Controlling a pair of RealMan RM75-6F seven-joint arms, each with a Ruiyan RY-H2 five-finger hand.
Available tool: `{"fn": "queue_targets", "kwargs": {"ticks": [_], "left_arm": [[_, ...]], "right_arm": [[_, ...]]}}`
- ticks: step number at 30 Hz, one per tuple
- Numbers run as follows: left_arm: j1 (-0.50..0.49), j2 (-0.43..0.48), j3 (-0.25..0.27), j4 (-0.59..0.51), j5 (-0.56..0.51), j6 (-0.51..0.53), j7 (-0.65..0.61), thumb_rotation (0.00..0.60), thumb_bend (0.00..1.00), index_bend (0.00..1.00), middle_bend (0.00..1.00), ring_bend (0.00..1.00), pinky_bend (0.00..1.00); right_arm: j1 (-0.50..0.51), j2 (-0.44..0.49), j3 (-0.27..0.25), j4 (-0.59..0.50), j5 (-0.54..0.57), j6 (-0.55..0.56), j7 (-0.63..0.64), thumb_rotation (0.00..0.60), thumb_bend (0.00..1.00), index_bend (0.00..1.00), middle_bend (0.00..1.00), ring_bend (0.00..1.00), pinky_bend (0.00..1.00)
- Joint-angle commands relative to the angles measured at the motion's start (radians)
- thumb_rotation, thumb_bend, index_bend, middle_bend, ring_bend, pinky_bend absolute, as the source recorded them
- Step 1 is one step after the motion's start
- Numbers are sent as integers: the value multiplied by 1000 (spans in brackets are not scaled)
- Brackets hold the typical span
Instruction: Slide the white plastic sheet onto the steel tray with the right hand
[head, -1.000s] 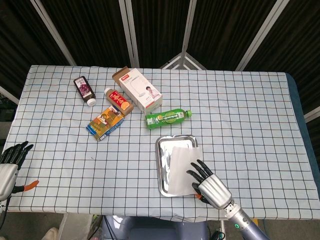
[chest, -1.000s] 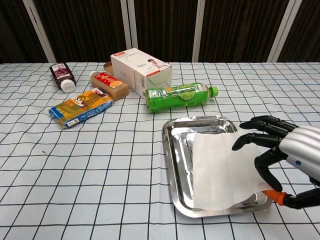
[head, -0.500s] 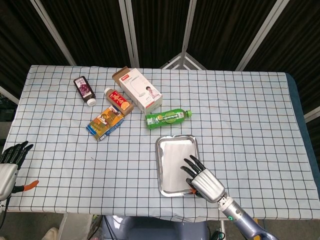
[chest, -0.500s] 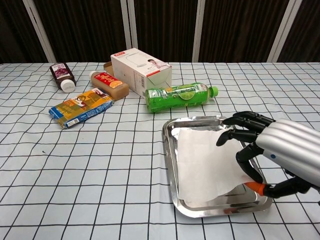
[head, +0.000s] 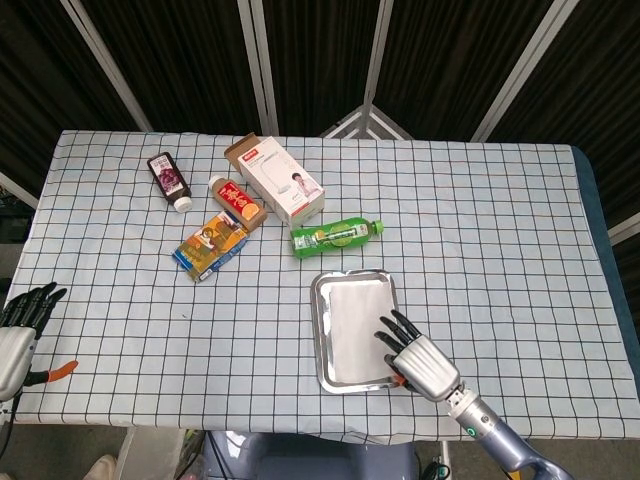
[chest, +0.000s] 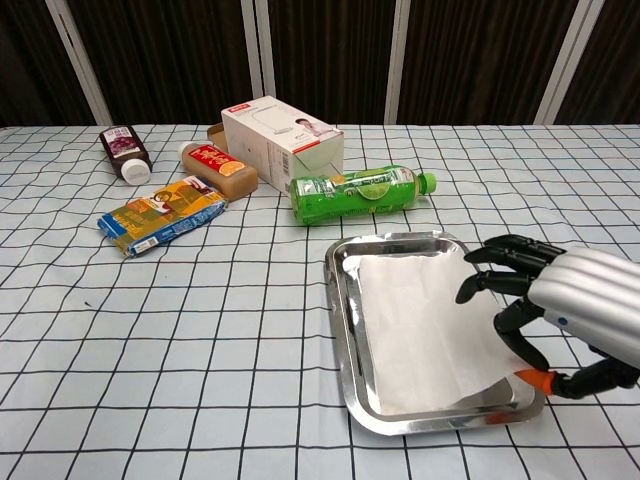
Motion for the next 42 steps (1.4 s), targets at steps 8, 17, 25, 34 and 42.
{"fn": "queue_targets", "kwargs": {"ticks": [8, 17, 25, 34, 42], "left_arm": [[0, 0, 1, -2, 2, 1, 1, 600, 0, 0, 0, 0, 0], [0, 3, 1, 0, 3, 0, -9, 600, 0, 0, 0, 0, 0], [-2, 3, 1, -1, 3, -3, -8, 600, 0, 0, 0, 0, 0], [-1, 4, 4, -3, 9, 0, -6, 600, 0, 0, 0, 0, 0], [1, 4, 4, -5, 8, 2, -10, 600, 0, 0, 0, 0, 0]], "right_arm": [[-15, -17, -3, -31, 2, 27, -50, 600, 499, 537, 256, 65, 0], [-28, -17, 12, -67, 62, -9, -150, 600, 473, 252, 154, 6, 0], [-41, 18, 15, -139, 90, -16, -229, 600, 423, 0, 31, 0, 0], [-83, 55, -8, -217, 84, 26, -297, 600, 376, 0, 0, 0, 0], [-95, 80, 11, -240, 89, 49, -329, 600, 372, 0, 0, 0, 0]]}}
